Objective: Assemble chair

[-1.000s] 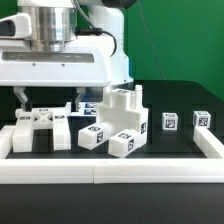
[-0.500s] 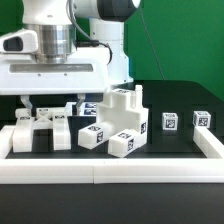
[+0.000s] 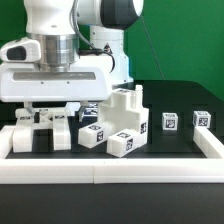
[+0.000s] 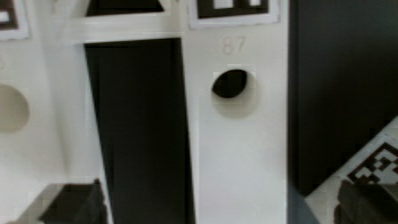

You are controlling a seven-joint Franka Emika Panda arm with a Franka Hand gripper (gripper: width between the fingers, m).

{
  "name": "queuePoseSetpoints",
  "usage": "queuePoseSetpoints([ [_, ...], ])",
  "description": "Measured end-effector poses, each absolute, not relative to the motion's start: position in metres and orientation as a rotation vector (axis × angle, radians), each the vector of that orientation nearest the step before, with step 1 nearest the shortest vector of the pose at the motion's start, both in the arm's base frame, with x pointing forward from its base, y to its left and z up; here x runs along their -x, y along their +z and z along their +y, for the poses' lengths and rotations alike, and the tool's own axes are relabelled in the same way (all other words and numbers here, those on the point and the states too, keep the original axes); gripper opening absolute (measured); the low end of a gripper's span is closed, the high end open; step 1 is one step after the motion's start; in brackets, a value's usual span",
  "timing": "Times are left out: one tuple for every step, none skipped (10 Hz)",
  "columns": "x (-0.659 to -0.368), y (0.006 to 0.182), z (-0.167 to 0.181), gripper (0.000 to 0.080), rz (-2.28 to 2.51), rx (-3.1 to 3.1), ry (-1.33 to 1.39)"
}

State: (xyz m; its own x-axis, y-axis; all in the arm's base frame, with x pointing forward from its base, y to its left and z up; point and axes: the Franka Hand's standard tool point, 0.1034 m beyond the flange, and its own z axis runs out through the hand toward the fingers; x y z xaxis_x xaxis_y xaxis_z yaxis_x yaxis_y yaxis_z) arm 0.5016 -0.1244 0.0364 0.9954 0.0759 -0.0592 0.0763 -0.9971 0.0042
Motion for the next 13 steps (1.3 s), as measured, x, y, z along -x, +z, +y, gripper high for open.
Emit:
queuePoseSetpoints([
  [-0.501, 0.035, -0.124, 0.0649, 0.124, -3.132, -0.095],
  [-0.501, 0.032, -0.122, 0.0649, 0.130, -3.132, -0.102],
  [-0.501, 0.030, -0.119, 0.0649, 0.137, -3.133, -0.106],
  [-0.501, 0.028, -0.117, 0.0649, 0.148, -3.131, -0.101],
  [-0.501, 0.026, -0.118, 0.0649, 0.175, -3.126, -0.099],
  [-0.500, 0.023, -0.119, 0.0649, 0.183, -3.124, -0.103],
  [-0.499, 0.020, -0.119, 0.0649, 0.188, -3.121, -0.106],
  [-0.500, 0.020, -0.120, 0.0649, 0.191, -3.117, -0.097],
  [-0.499, 0.017, -0.120, 0.0649, 0.195, -3.114, -0.099],
  [-0.499, 0.014, -0.120, 0.0649, 0.197, -3.113, -0.102],
  [-0.499, 0.014, -0.120, 0.0649, 0.196, -3.113, -0.103],
  [-0.499, 0.014, -0.120, 0.0649, 0.196, -3.113, -0.103],
  [-0.498, 0.014, -0.120, 0.0649, 0.196, -3.113, -0.104],
])
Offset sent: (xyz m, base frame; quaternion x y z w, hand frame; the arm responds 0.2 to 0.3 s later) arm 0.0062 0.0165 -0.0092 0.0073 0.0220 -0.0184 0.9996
